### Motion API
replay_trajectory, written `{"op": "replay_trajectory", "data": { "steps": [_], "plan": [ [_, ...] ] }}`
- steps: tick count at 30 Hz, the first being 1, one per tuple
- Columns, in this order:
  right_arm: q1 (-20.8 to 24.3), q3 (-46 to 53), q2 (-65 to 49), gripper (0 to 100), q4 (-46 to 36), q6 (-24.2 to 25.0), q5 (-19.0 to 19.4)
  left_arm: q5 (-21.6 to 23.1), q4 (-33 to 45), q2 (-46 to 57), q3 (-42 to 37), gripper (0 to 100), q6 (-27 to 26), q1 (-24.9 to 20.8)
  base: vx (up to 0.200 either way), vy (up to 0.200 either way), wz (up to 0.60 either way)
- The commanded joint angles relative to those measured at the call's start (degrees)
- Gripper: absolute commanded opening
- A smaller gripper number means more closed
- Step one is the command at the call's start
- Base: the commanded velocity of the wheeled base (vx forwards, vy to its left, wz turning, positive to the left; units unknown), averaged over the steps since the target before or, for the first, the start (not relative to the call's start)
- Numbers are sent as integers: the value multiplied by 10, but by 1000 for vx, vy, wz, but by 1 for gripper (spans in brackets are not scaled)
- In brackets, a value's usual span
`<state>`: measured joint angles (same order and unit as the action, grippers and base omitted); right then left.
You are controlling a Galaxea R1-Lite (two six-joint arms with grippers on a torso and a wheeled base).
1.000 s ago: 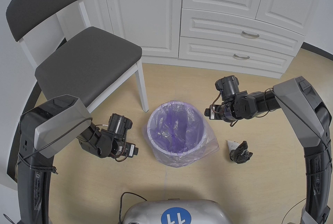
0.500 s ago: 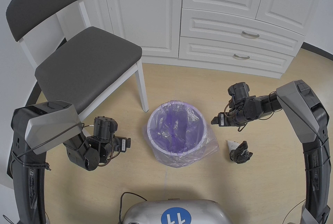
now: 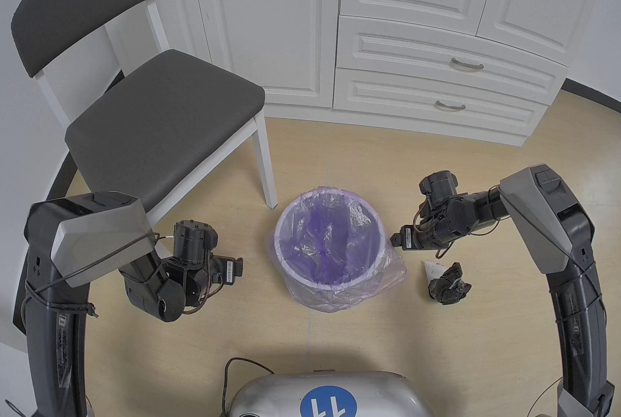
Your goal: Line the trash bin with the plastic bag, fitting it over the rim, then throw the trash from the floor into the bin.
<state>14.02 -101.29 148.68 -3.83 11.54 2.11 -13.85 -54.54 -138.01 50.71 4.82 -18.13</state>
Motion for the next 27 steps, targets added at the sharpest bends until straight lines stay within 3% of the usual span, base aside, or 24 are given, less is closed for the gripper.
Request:
{"op": "replay_trajectory", "data": {
  "steps": [1,4,7,8,11,17,23,27],
  "plan": [
    [6,-62,57,100,-43,2,0,0,-22,-21,-2,100,1,-2,0,0,0],
    [5,-99,57,100,-89,15,-4,0,-46,-24,-12,100,2,-1,0,0,0],
    [6,-116,72,100,-91,23,-32,0,-54,-24,-18,100,2,-1,0,0,0],
    [8,-133,91,100,-90,28,-69,-1,-58,-24,-23,100,3,0,0,0,0],
    [14,-133,110,100,-71,48,-118,-1,-71,-24,-33,100,3,0,0,0,0],
    [17,-133,117,100,3,64,-128,-40,-124,-30,-47,100,3,16,0,0,0],
    [8,-131,21,100,-60,72,-126,-41,-159,-24,-93,100,5,40,0,0,0],
    [18,-66,-64,100,-94,66,-131,-41,-215,-26,-128,100,7,44,0,0,0]
  ]
}}
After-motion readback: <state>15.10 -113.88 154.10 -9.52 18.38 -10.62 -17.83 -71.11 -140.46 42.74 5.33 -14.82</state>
